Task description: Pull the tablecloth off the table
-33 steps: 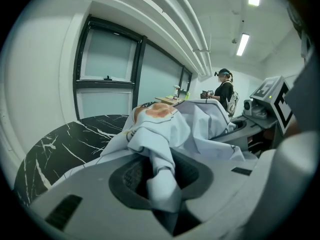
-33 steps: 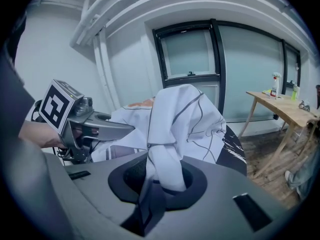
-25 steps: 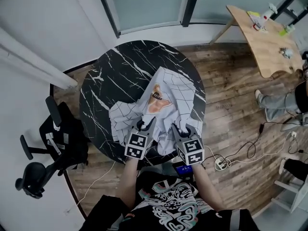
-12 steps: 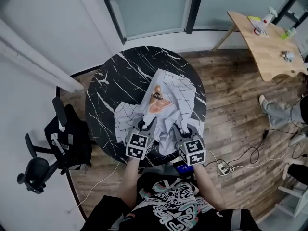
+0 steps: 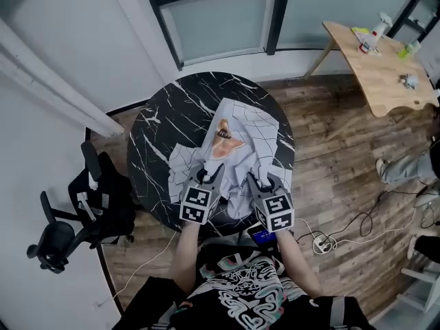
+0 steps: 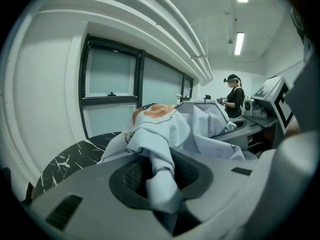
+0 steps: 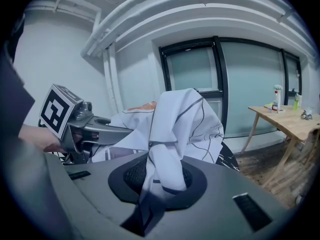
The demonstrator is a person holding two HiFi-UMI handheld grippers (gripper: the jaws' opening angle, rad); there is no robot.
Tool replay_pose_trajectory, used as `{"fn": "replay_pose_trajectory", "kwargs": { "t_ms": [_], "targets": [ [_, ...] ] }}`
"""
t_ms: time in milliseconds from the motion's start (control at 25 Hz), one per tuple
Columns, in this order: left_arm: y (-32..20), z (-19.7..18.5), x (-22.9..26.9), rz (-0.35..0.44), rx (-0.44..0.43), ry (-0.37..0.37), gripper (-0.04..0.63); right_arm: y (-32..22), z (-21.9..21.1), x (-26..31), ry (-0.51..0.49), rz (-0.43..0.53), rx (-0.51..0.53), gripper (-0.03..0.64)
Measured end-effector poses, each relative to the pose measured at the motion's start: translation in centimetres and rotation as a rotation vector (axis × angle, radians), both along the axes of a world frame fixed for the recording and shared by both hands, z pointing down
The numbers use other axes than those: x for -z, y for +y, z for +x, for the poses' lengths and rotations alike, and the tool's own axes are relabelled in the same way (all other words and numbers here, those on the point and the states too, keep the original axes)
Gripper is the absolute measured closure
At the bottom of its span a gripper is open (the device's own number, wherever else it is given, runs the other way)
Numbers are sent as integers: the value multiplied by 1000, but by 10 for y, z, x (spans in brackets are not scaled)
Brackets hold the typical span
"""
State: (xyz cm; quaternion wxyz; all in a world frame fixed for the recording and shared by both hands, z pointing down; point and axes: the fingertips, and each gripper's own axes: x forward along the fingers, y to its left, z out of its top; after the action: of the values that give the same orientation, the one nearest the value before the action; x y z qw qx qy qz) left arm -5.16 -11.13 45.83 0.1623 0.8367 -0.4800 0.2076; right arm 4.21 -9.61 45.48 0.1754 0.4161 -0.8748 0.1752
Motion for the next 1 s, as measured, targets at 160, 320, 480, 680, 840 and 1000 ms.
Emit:
{"fn": "replay_pose_trajectory", "kwargs": {
  "t_ms": [160, 320, 480, 680, 840, 1000],
  "targets": [
    [1, -2, 13, 23, 11, -2, 503, 1, -2, 13, -6, 30, 6, 551],
    [-1, -3, 25, 43, 18, -9, 503, -3, -4, 24, -13, 56, 12, 552],
    [-1, -6, 34, 62, 25, -15, 503, -2, -7, 34, -21, 77, 18, 552],
    [1, -10, 46, 84, 34, -21, 503, -1, -10, 44, -27, 100, 26, 552],
    [4, -11, 54, 95, 49, -16, 503, 0, -12, 52, -29, 117, 35, 552],
    [3, -11, 65, 116, 52, -19, 505, -2, -12, 61, -26, 140, 41, 552]
  ]
}}
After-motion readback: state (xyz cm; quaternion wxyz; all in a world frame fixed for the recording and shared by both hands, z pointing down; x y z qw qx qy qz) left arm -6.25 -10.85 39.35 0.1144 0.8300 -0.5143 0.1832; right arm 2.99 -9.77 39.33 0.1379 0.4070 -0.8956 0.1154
